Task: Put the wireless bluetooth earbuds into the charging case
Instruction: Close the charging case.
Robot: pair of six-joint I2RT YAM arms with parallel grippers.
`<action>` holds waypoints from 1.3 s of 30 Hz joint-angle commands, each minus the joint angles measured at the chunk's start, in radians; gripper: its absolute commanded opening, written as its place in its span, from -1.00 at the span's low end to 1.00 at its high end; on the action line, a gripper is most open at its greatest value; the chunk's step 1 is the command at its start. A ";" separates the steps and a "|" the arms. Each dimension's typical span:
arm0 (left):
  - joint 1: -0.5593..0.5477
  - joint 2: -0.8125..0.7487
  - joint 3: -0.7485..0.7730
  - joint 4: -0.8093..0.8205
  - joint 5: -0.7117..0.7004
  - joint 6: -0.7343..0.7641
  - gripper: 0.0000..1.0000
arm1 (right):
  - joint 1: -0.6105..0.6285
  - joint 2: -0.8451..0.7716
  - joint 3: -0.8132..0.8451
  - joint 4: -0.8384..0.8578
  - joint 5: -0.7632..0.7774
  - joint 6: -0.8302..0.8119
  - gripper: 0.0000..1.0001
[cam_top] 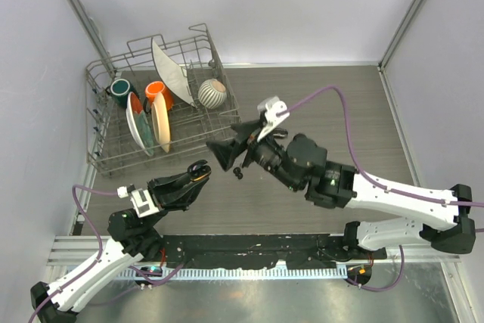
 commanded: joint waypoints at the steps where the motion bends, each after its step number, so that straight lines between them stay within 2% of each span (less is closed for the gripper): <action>1: -0.004 0.002 -0.021 0.039 0.009 0.002 -1.00 | -0.138 0.051 0.189 -0.287 -0.176 0.155 0.76; 5: -0.003 -0.005 -0.018 0.026 0.026 0.001 -1.00 | -0.326 0.137 0.335 -0.534 -0.341 0.369 0.82; 6: -0.003 -0.011 -0.020 0.019 0.026 0.004 -1.00 | -0.389 0.170 0.357 -0.594 -0.454 0.393 0.82; 7: -0.003 -0.016 -0.020 0.003 0.027 0.002 -1.00 | -0.410 0.177 0.378 -0.605 -0.504 0.417 0.82; 9: -0.003 -0.022 -0.020 -0.004 0.029 0.005 -1.00 | -0.416 0.172 0.380 -0.585 -0.486 0.452 0.82; 11: -0.003 -0.036 -0.020 -0.017 0.033 0.007 -1.00 | -0.417 0.107 0.311 -0.533 -0.351 0.597 0.83; 12: -0.003 -0.041 -0.018 -0.018 0.032 0.008 -1.00 | -0.417 0.073 0.268 -0.431 -0.330 0.631 0.83; 13: -0.003 -0.047 -0.020 -0.018 0.029 0.008 -1.00 | -0.430 0.004 0.156 -0.339 -0.443 0.610 0.83; 14: -0.003 -0.048 -0.023 -0.018 0.027 0.008 -1.00 | -0.437 -0.021 0.101 -0.162 -0.504 0.534 0.83; 15: -0.003 -0.051 -0.027 -0.017 0.026 0.008 -1.00 | -0.437 -0.035 0.054 -0.122 -0.512 0.535 0.84; 16: -0.003 -0.053 -0.027 -0.018 0.026 0.007 -1.00 | -0.439 -0.027 0.059 -0.130 -0.509 0.536 0.83; 20: -0.004 -0.050 -0.027 -0.021 0.030 0.007 -1.00 | -0.437 0.089 0.208 -0.347 -0.601 0.457 0.83; 26: -0.003 -0.022 -0.024 -0.010 0.037 0.010 -1.00 | -0.431 0.175 0.246 -0.353 -0.754 0.434 0.84; 33: -0.003 0.031 -0.020 0.019 0.032 0.016 -1.00 | -0.339 0.249 0.338 -0.455 -0.751 0.331 0.83; 39: -0.003 0.071 -0.020 0.057 0.018 0.015 -1.00 | -0.310 0.267 0.351 -0.539 -0.719 0.291 0.82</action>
